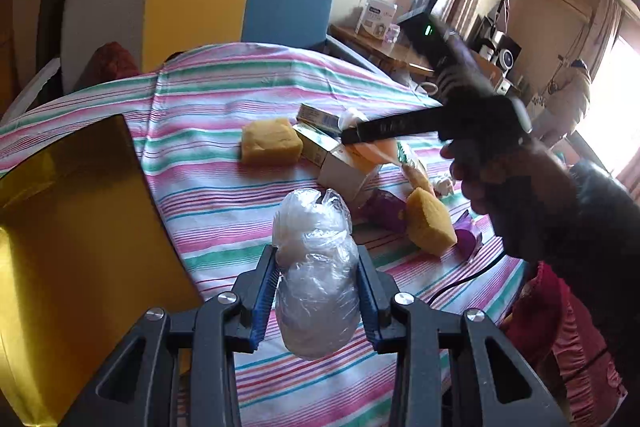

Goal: Organize objects
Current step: 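Carry the bundle toward the tray with the left gripper while the right grasps the peach puff, then lower the bundle into the gold tray and open the left gripper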

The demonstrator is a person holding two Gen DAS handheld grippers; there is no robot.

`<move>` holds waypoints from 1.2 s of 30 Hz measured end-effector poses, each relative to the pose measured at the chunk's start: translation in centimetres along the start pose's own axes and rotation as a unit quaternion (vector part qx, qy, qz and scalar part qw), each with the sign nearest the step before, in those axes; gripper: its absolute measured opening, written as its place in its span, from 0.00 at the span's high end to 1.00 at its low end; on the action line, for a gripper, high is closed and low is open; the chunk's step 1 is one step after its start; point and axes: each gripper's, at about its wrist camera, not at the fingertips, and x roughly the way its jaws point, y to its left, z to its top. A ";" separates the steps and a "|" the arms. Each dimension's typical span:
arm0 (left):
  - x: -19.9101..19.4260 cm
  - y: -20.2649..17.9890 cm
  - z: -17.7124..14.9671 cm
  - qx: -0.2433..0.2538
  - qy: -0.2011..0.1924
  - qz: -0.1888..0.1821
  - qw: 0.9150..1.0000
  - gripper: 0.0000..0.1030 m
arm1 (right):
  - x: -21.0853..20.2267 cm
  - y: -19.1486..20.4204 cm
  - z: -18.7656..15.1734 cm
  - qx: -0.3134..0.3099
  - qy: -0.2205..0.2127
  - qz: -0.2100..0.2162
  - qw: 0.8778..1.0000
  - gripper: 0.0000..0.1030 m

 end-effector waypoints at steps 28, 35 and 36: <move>-4.8 26.5 0.2 -0.185 0.005 0.201 0.962 0.64 | -2.0 13.3 -9.8 -0.086 -0.046 0.086 0.992 0.59; -1.4 30.5 1.8 -0.194 0.032 0.260 0.946 0.61 | -0.7 13.5 -9.6 -0.076 -0.030 0.091 0.992 0.59; -1.2 30.9 2.0 -0.194 0.034 0.263 0.944 0.58 | -0.7 13.6 -9.6 -0.078 -0.030 0.089 0.992 0.59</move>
